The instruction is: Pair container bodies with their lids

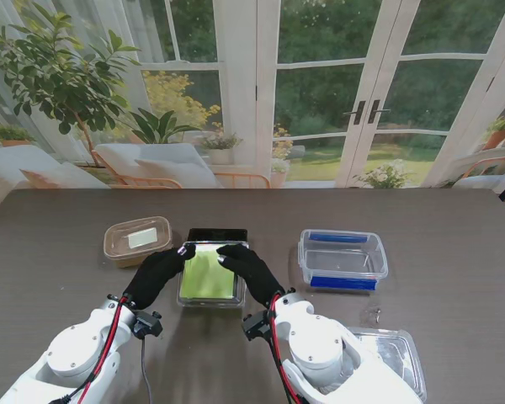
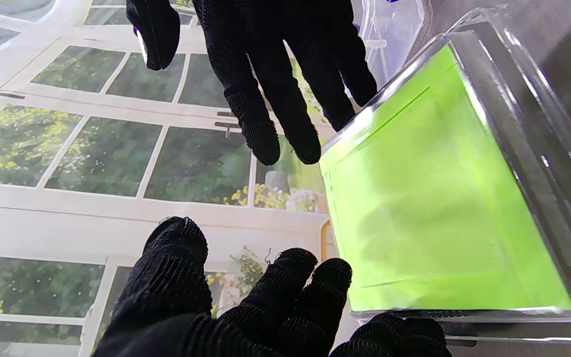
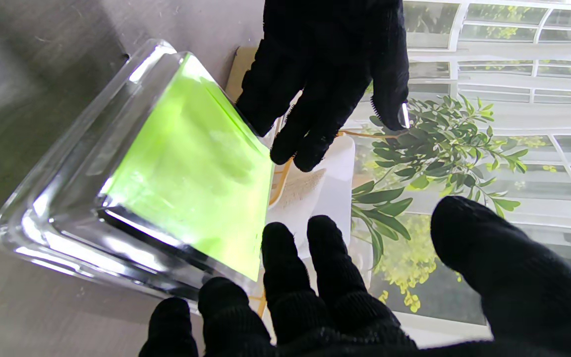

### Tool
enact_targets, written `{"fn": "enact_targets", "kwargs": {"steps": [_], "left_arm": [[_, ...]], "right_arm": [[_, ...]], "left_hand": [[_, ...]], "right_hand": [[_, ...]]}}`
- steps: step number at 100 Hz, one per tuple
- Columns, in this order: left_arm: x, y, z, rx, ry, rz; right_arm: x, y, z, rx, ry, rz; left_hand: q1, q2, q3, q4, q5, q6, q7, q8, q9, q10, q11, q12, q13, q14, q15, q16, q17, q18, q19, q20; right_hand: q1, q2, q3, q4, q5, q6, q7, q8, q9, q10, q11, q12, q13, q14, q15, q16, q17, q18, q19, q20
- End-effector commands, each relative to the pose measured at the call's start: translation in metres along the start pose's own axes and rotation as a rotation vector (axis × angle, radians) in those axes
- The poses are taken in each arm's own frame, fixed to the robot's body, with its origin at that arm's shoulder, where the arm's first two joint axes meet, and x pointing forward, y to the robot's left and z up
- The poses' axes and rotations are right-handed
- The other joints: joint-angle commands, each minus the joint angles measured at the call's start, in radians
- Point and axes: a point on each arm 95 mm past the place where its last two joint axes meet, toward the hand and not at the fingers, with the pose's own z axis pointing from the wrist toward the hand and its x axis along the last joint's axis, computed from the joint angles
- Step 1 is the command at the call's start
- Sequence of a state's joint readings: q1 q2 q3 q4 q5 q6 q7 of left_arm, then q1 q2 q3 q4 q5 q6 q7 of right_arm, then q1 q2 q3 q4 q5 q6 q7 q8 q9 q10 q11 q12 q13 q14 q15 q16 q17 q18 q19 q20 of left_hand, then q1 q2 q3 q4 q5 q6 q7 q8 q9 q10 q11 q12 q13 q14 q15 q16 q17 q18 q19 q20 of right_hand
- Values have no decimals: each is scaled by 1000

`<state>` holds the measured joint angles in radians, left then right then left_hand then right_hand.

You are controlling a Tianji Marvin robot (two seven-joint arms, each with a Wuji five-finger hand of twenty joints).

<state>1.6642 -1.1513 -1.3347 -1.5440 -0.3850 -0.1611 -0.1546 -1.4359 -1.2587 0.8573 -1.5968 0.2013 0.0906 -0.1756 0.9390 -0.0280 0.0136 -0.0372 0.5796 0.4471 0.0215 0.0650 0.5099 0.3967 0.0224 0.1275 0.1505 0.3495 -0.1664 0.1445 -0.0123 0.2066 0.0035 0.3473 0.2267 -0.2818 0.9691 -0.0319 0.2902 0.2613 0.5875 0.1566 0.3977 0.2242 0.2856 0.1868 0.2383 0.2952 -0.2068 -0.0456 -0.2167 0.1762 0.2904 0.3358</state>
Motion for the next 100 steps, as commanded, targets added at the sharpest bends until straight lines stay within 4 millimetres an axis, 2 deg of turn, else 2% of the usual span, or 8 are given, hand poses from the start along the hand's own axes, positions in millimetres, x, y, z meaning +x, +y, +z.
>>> {"fn": "enact_targets", "kwargs": {"steps": [1, 46, 100], "left_arm": [[13, 14, 10, -57, 33, -17], [30, 3, 32, -80, 13, -23], [35, -15, 57, -69, -49, -56]], "right_arm": [[11, -14, 5, 49, 21, 22], [17, -6, 28, 52, 0, 61], [29, 3, 60, 38, -6, 85]], "left_hand": [[1, 35, -26, 25, 6, -1, -4, -2, 11, -21, -3, 8, 93, -70, 195, 57, 64, -79, 108, 37], [-1, 36, -27, 25, 1, -3, -6, -3, 4, -23, -3, 7, 86, -74, 193, 55, 59, -86, 106, 36], [0, 37, -26, 26, 0, -4, -6, -3, 3, -23, -3, 7, 85, -75, 194, 55, 56, -87, 107, 37]], "right_hand": [[13, -8, 0, -31, 19, 2, -2, -4, -1, 8, 0, 4, 121, -106, 199, 91, 316, -54, 11, 21], [14, -8, 0, -32, 19, 3, -3, -4, -1, 9, 0, 4, 121, -106, 199, 91, 316, -54, 9, 23], [18, -10, 0, -33, 18, 6, -2, -3, -2, 10, 1, 4, 125, -102, 199, 91, 317, -53, 9, 26]]}}
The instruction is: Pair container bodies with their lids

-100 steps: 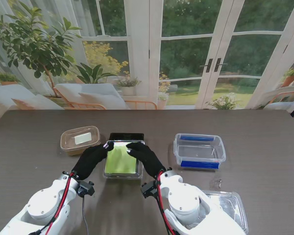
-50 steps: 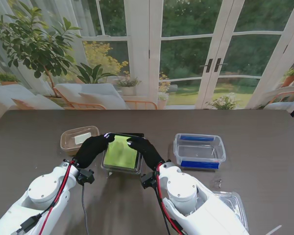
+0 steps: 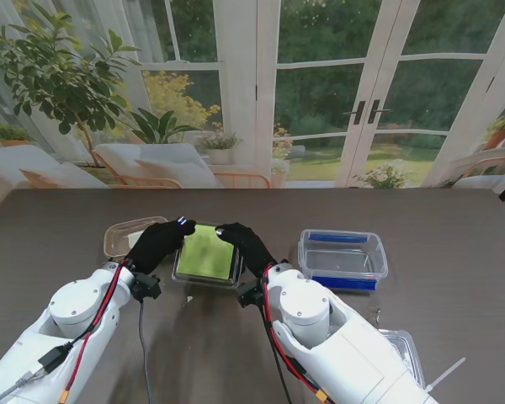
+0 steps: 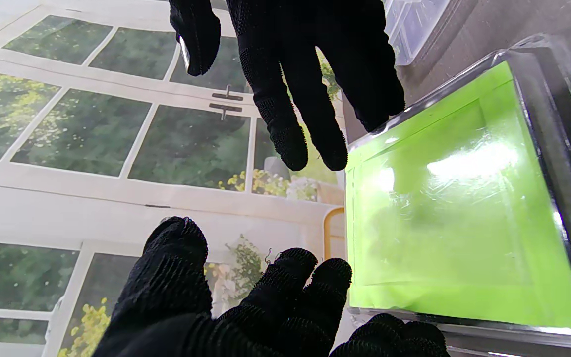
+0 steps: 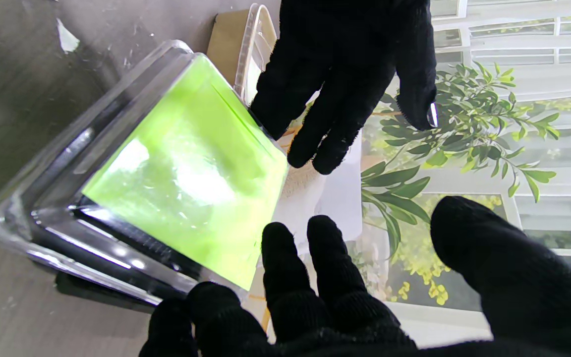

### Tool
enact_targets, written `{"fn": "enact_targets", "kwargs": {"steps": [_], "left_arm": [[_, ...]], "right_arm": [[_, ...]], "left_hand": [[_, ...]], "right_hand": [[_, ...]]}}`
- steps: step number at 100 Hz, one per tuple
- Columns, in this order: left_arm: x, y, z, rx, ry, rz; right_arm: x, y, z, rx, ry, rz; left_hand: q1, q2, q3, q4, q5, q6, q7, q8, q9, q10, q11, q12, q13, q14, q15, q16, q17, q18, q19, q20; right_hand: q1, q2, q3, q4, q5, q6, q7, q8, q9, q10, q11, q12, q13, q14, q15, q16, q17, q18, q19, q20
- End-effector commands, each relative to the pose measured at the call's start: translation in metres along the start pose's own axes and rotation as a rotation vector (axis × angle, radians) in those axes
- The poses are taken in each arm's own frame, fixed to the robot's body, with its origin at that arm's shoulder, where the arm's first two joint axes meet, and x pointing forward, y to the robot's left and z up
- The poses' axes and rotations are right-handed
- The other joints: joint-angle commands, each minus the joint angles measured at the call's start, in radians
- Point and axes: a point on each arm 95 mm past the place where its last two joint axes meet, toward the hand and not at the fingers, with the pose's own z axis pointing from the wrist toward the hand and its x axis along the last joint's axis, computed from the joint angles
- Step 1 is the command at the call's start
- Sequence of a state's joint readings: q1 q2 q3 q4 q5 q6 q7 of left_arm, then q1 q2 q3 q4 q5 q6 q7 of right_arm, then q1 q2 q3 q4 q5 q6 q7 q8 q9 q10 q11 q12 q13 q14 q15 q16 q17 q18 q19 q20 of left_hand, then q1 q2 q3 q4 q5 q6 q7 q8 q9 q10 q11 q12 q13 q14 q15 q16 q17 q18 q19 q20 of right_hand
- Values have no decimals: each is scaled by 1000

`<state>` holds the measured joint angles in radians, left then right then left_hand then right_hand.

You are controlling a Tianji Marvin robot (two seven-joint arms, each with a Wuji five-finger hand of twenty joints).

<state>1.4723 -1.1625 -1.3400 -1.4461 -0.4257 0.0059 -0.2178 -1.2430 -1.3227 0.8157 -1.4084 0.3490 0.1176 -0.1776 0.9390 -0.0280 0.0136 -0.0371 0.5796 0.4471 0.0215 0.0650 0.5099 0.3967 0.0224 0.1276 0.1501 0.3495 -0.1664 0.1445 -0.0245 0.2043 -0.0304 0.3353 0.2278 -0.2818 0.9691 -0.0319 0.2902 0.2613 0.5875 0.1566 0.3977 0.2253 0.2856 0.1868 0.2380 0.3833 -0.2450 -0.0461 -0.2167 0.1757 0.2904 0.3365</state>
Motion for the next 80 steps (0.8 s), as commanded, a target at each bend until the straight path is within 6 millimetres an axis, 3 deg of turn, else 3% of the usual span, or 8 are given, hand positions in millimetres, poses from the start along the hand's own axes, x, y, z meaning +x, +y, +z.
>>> {"fn": "enact_targets", "kwargs": {"steps": [1, 80], "left_arm": [[4, 15, 7, -54, 11, -32], [4, -1, 34, -77, -41, -89]], "right_arm": [[17, -18, 5, 52, 34, 16], [15, -4, 33, 51, -27, 3]], "left_hand": [[0, 36, -26, 26, 0, -3, -6, -3, 3, -25, -3, 7, 86, -75, 194, 55, 68, -84, 141, 49], [-1, 40, -27, 26, 0, -5, -5, -3, 2, -22, -1, 10, 83, -75, 194, 56, 63, -84, 143, 55]], "right_hand": [[16, -10, 0, -32, 18, 6, -2, -3, -1, 8, 1, 4, 125, -191, 238, 92, 317, -52, 9, 26], [16, -8, -3, -32, 25, 8, -4, -4, -2, 12, 0, 3, 123, -187, 237, 92, 313, -51, 6, 28]]}}
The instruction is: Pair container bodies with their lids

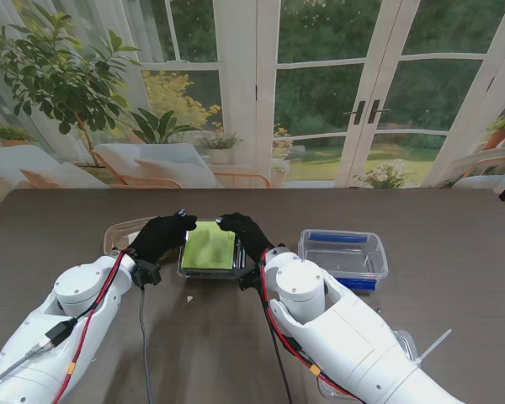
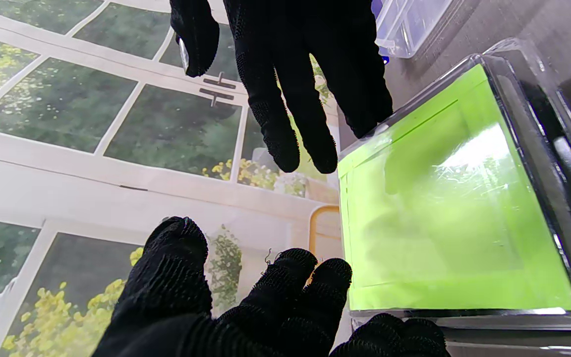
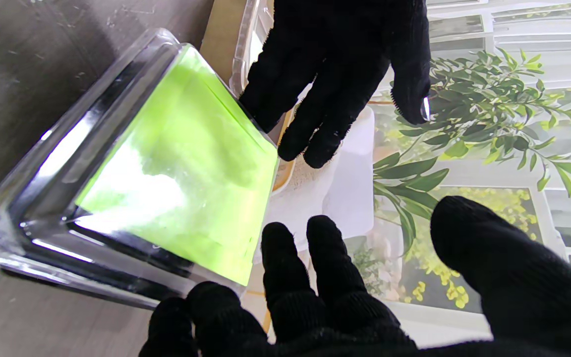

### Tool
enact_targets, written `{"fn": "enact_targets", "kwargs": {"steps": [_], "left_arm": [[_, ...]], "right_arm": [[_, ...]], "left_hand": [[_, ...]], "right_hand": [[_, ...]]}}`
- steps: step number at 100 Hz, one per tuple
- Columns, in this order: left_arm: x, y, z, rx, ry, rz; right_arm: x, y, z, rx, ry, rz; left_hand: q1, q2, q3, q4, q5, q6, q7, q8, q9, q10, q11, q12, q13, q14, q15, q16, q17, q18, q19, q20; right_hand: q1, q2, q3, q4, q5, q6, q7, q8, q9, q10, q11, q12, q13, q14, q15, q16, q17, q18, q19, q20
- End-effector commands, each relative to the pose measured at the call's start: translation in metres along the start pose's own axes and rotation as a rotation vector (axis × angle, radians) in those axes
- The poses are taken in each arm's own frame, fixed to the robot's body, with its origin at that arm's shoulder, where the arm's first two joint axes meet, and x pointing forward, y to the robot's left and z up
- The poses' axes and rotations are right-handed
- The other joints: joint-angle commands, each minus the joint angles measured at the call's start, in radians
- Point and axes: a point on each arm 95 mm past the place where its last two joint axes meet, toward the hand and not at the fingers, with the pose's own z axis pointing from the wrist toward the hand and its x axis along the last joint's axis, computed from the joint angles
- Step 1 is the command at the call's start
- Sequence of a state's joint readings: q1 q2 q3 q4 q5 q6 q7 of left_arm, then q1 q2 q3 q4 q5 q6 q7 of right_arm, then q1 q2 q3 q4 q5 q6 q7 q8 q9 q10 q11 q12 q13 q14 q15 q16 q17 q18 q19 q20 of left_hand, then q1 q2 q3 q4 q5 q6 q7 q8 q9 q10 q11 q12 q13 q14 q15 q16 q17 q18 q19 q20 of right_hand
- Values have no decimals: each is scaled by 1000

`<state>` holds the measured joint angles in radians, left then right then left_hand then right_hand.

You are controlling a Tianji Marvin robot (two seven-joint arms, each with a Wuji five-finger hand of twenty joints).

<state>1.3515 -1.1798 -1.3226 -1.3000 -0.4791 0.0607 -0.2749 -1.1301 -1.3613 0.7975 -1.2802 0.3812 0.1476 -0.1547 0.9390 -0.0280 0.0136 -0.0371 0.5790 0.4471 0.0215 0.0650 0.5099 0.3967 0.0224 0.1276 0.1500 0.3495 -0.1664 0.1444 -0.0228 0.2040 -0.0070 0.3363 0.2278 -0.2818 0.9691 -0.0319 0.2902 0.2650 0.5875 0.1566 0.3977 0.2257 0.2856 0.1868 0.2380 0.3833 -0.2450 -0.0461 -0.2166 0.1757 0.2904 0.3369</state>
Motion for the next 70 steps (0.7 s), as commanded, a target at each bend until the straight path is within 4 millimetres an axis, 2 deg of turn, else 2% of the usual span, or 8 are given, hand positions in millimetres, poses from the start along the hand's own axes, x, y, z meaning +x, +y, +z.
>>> {"fn": "enact_targets", "kwargs": {"steps": [1, 70], "left_arm": [[5, 17, 7, -62, 14, -20], [-3, 4, 19, -66, -52, -47]], "right_arm": [[7, -18, 3, 55, 15, 20], [4, -10, 20, 59, -22, 29]], "left_hand": [[-1, 40, -27, 26, 1, -5, -5, -3, 2, -24, -1, 10, 84, -76, 195, 57, 61, -84, 120, 55], [-2, 43, -27, 25, 4, -15, -4, -3, 8, -26, 3, 19, 79, -78, 194, 59, 53, -87, 121, 64]], "right_hand": [[16, -8, -3, -32, 25, 4, -4, -4, -1, 12, 0, 3, 124, -187, 237, 92, 313, -51, 6, 28], [18, -9, -5, -31, 33, 3, -4, -3, 0, 14, 0, 3, 122, -179, 237, 92, 310, -46, 5, 30]]}}
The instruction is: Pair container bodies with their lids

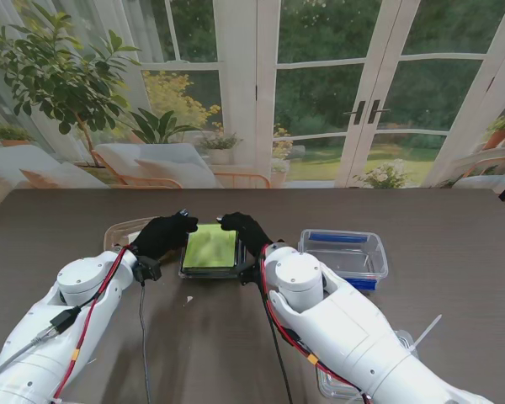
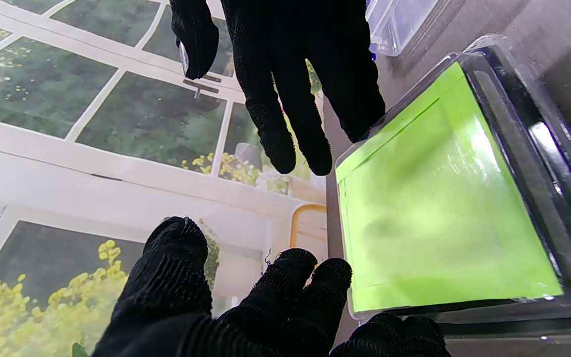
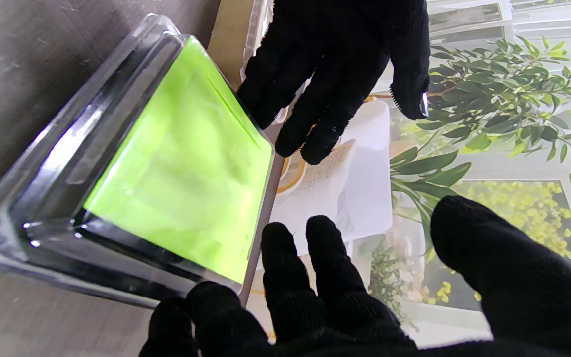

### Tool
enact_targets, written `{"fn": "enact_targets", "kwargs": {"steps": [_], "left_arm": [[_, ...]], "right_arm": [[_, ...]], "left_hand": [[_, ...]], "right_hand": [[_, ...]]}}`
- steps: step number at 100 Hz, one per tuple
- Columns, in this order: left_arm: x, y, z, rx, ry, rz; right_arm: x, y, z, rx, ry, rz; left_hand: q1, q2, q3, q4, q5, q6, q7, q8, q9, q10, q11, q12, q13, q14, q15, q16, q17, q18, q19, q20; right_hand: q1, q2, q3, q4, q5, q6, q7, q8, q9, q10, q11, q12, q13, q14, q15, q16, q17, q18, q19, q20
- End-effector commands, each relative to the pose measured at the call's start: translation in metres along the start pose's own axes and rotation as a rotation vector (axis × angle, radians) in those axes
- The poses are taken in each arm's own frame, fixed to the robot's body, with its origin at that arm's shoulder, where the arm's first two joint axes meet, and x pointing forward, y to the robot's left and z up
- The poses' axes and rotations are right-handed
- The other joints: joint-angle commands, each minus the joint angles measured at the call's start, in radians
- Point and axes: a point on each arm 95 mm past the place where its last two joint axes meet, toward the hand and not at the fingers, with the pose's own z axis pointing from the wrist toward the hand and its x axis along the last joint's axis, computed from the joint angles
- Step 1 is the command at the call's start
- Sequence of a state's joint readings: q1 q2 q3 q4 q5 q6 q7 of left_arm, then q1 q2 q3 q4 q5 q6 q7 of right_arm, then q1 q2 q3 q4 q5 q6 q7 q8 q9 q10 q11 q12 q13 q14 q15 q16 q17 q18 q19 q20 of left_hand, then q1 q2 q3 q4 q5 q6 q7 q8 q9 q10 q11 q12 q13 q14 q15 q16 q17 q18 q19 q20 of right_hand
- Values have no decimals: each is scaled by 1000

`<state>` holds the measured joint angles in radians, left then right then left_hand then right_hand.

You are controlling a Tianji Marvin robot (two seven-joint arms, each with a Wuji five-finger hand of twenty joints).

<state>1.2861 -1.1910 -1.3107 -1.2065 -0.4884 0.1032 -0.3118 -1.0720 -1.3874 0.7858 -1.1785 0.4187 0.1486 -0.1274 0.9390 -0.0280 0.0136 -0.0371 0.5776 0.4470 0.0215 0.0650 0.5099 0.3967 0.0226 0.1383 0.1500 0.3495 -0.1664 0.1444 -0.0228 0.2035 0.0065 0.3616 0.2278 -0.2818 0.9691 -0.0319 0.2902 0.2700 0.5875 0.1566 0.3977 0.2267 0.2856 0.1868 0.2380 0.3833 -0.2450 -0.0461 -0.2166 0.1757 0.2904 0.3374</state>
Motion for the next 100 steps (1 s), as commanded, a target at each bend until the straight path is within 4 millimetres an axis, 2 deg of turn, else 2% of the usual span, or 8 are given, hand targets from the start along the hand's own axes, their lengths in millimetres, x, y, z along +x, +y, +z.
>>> {"fn": "enact_targets", "kwargs": {"steps": [1, 26, 100], "left_arm": [[2, 14, 6, -55, 4, -16], [-2, 10, 9, -54, -9, -34], [7, 7, 16, -62, 9, -28]], "right_arm": [[9, -17, 4, 52, 17, 13], [5, -13, 10, 48, 5, 11], [2, -12, 17, 36, -5, 29]], "left_hand": [[0, 43, -27, 26, 6, -17, -4, -3, 8, -23, 3, 9, 79, -77, 194, 59, 52, -87, 107, 38], [0, 46, -28, 25, 12, -23, -2, -2, 15, -30, 7, 16, 71, -84, 193, 61, 44, -93, 107, 42], [0, 47, -29, 25, 11, -30, -4, -2, 12, -41, 5, 22, 68, -87, 193, 62, 41, -95, 106, 48]], "right_hand": [[18, -10, -4, -31, 34, -2, -4, -3, 1, 14, 0, 3, 122, -179, 237, 91, 310, -46, 5, 30], [19, -16, 3, -32, 40, -2, -3, -2, 2, 14, 2, 5, 124, -179, 237, 92, 311, -46, 4, 30], [17, -18, 9, -35, 40, -3, -2, 1, 2, 14, 7, 7, 127, -181, 237, 92, 312, -47, 3, 31]]}}
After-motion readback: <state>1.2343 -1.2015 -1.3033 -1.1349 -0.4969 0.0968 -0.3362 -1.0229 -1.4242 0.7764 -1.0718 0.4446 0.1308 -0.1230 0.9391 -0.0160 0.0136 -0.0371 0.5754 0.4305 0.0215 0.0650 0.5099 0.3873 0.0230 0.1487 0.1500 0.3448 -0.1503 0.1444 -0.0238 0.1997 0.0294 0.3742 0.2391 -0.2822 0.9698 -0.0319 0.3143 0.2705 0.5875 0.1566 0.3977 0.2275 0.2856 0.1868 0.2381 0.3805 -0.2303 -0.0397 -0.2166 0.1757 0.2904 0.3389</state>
